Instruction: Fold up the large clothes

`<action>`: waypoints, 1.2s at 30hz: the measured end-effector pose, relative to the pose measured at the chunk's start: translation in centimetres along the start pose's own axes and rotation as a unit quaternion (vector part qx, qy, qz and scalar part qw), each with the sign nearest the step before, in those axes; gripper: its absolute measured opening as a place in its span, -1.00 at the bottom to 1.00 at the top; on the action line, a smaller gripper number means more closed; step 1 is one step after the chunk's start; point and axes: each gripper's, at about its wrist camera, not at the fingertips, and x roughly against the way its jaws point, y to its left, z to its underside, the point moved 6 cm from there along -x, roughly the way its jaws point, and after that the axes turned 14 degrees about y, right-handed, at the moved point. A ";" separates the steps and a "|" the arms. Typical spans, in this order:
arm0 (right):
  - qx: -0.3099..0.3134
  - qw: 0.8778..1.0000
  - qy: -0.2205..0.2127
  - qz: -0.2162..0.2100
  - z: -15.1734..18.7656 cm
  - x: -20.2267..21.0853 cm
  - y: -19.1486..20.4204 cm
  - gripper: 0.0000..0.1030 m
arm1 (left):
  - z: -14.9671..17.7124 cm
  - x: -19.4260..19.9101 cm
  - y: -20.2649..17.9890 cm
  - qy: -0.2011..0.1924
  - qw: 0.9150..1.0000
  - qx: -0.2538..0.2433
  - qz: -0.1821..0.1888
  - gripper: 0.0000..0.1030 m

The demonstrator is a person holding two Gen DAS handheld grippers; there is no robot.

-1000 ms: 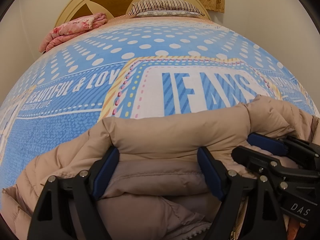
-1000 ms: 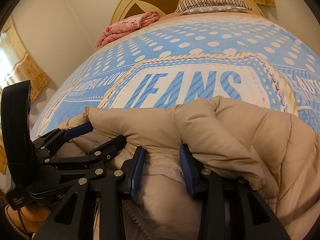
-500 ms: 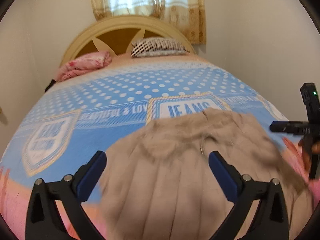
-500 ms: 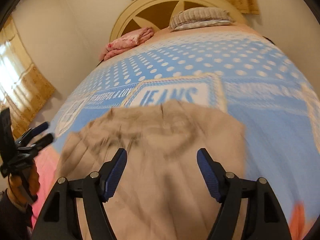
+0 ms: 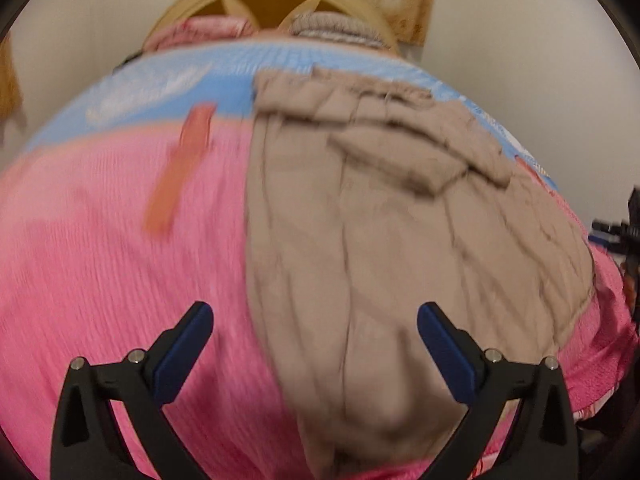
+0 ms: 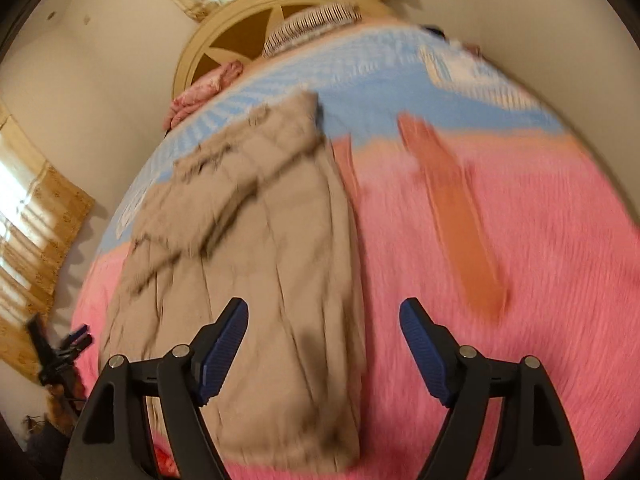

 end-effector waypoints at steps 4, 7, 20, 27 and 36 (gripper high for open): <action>-0.014 0.999 0.017 -0.023 3.5 -2.3 0.1 0.53 | 2.3 -1.0 1.0 0.007 0.999 0.036 0.008 1.00; 0.007 1.000 0.005 -0.019 4.5 -2.8 1.2 0.53 | 3.2 -1.2 0.8 0.008 0.998 0.049 0.041 0.96; 0.032 0.992 -0.025 -0.123 6.5 -1.5 4.8 -0.73 | 3.6 2.5 -2.7 -0.064 0.996 -0.023 0.063 -0.79; 0.048 0.981 -0.081 -0.173 7.3 4.3 6.4 -0.81 | 4.1 9.7 -2.2 -0.136 0.983 -0.031 0.117 -0.81; 0.082 0.957 -0.177 -0.217 9.8 14.4 8.5 -0.82 | 4.9 17.9 -2.9 -0.204 0.960 -0.054 0.186 -0.81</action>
